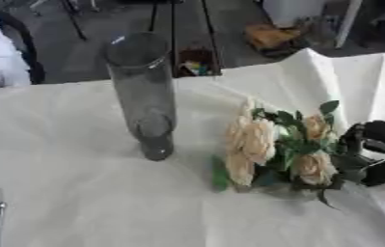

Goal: Arrange flowers into the vase.

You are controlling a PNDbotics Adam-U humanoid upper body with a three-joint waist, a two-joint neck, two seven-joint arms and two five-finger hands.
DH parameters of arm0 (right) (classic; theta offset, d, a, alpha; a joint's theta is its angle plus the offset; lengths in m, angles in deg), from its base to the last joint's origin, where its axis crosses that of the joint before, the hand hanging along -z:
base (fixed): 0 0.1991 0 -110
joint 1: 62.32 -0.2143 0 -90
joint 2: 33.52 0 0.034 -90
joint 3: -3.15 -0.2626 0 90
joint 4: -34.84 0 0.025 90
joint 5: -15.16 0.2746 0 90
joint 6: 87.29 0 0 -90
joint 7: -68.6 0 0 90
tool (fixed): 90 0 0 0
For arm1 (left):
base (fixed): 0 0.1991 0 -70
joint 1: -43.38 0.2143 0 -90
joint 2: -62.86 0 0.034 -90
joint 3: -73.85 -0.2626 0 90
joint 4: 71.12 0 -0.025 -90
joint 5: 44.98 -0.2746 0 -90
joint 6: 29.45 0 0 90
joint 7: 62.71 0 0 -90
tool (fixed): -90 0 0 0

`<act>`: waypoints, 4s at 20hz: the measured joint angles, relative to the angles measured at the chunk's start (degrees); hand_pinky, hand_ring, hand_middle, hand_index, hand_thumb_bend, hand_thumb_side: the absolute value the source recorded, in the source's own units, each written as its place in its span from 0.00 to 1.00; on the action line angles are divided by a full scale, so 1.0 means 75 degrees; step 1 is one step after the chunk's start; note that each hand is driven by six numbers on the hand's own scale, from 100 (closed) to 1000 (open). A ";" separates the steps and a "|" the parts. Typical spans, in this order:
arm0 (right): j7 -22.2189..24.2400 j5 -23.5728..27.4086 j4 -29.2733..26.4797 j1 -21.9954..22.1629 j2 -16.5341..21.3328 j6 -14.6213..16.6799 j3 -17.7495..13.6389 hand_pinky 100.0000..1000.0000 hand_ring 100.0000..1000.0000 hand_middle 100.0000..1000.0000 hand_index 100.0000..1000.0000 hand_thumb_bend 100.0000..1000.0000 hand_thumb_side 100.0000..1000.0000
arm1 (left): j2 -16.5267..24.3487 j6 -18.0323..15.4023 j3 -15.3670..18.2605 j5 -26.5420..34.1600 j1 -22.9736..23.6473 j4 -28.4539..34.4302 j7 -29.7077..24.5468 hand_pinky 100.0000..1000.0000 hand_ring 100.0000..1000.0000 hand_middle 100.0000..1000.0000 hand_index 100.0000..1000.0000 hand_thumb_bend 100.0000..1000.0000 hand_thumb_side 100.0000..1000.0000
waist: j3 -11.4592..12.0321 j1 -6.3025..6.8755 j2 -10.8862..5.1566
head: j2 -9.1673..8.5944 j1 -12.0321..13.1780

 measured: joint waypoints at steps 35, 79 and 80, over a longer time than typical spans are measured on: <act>-0.1172 0.0587 0.0126 -0.0062 -0.0246 -0.0049 0.0101 0.31 0.06 0.00 0.03 0.00 0.62 | -0.0004 0.0108 -0.0002 0.0002 0.0000 0.0000 -0.0146 0.70 0.79 0.86 0.93 0.14 1.00 | 0.0013 0.0009 0.0092 | -0.0116 -0.0007; -0.4562 0.6098 -0.2216 -0.0503 0.0062 -0.1471 -0.0608 0.00 0.00 0.00 0.00 0.00 0.67 | -0.0003 0.0241 -0.0002 -0.0001 -0.0011 0.0000 -0.0278 0.70 0.78 0.86 0.93 0.07 1.00 | -0.0007 -0.0028 0.0091 | -0.0187 0.0102; -0.4561 0.6316 -0.2331 -0.0567 0.0100 -0.1537 -0.0621 0.00 0.00 0.00 0.00 0.00 0.67 | -0.0003 0.0242 -0.0002 -0.0001 -0.0011 0.0000 -0.0278 0.70 0.78 0.86 0.93 0.07 1.00 | -0.0007 -0.0032 0.0085 | -0.0186 0.0107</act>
